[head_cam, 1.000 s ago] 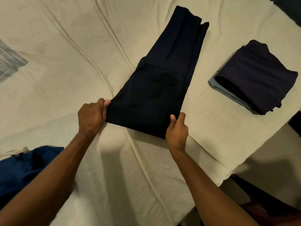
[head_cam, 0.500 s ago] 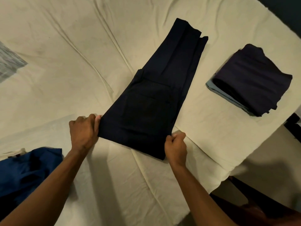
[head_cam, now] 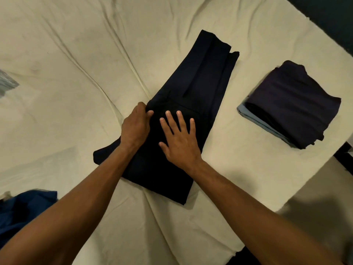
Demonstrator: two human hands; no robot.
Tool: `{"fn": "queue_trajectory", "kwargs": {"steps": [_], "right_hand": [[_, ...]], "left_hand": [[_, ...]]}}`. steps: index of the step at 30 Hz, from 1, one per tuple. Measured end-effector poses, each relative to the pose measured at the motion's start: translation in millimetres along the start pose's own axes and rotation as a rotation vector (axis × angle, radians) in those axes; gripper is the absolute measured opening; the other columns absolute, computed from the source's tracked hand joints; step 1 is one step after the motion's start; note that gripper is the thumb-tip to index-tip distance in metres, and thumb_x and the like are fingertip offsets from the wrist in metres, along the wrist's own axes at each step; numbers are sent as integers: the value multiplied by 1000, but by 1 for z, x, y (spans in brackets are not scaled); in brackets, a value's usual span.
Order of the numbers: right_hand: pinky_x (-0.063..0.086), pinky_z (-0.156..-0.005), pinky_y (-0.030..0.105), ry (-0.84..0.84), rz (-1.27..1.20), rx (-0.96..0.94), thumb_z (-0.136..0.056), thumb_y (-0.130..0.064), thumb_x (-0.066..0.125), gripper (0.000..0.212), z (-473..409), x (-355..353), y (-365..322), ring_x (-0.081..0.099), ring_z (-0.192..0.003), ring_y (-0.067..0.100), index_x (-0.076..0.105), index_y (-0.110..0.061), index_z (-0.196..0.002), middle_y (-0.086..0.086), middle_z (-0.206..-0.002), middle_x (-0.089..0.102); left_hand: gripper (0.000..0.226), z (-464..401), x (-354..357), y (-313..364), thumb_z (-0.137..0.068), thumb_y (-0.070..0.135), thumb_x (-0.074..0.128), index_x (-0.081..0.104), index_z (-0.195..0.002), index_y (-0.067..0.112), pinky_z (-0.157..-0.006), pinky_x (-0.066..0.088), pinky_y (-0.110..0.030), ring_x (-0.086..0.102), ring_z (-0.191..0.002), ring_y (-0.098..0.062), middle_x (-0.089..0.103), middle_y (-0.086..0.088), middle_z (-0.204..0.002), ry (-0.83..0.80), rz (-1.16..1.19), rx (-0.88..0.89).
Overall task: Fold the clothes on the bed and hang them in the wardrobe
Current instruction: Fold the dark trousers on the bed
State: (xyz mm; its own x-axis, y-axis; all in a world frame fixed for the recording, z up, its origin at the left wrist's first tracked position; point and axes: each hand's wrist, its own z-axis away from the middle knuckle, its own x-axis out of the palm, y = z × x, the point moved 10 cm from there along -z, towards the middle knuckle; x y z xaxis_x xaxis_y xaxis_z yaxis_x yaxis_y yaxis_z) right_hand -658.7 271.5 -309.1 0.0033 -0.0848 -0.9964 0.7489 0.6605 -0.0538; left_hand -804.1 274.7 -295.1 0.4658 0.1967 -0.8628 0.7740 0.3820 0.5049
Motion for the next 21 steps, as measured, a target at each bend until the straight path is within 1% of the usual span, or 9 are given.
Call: {"fn": "queue_trajectory", "kwargs": {"steps": [3,6,10,12,14,16,18,20,21], "right_hand": [[13,-116,65,-18,-3,-7,-93,-59,45,80,-7,11,8,4,-152,35,19,-20,-157,7,-166,9],[9,-117,65,-64,-54,6,-93,-69,36,79,-9,30,22,6,-152,36,15,-29,-158,4,-166,9],[6,-117,64,-75,-72,35,-92,-75,27,79,-10,37,34,3,-152,36,12,-34,-158,2,-167,7],[2,-117,66,-69,-79,79,-91,-76,23,81,-12,34,40,1,-152,38,10,-32,-158,2,-167,6],[1,-116,67,-74,-77,99,-91,-77,19,82,-14,34,43,0,-151,39,9,-30,-158,3,-167,5],[1,-115,68,-67,-62,90,-92,-76,17,81,-16,33,46,1,-151,40,10,-30,-158,3,-167,5],[1,-115,68,-61,-74,95,-94,-72,18,77,-18,32,51,2,-151,39,12,-29,-158,3,-167,6],[1,-115,68,-65,-85,124,-96,-64,16,73,-19,34,59,3,-152,36,12,-27,-158,3,-167,7],[1,-116,68,-71,-79,138,-96,-62,14,72,-20,35,61,4,-152,35,12,-26,-158,3,-166,7]], "left_hand": [[24,-2,10,-9,-107,35,35,37,-100,12,-62,38,-39,47,-67,-26,54,-6,-84,-64,-31,35],[27,-2,15,-29,-106,43,29,29,-95,19,-59,36,-39,45,-60,-28,52,-3,-74,-98,-137,25],[42,-3,15,-45,-103,53,22,37,-98,15,-59,36,-40,43,-58,-31,50,-2,-70,-72,-268,-35],[44,-3,10,-52,-103,54,26,41,-99,13,-61,37,-41,46,-63,-33,53,-5,-76,-24,-252,-106],[36,1,-3,-45,-105,44,37,49,-109,10,-69,41,-44,55,-82,-36,60,-12,-99,107,-189,-130],[34,12,-9,-17,-102,32,46,52,-130,12,-88,41,-51,51,-116,-39,54,-14,-132,215,-181,-49],[47,27,14,22,-102,35,43,42,-146,20,-108,30,-55,32,-142,-33,35,-10,-156,132,-198,113],[58,40,54,42,-103,51,27,27,-156,26,-119,16,-56,12,-153,-26,17,-4,-166,-57,-231,223],[63,42,67,40,-102,58,17,20,-158,29,-121,11,-58,5,-154,-24,10,-2,-167,-120,-241,222]]}}
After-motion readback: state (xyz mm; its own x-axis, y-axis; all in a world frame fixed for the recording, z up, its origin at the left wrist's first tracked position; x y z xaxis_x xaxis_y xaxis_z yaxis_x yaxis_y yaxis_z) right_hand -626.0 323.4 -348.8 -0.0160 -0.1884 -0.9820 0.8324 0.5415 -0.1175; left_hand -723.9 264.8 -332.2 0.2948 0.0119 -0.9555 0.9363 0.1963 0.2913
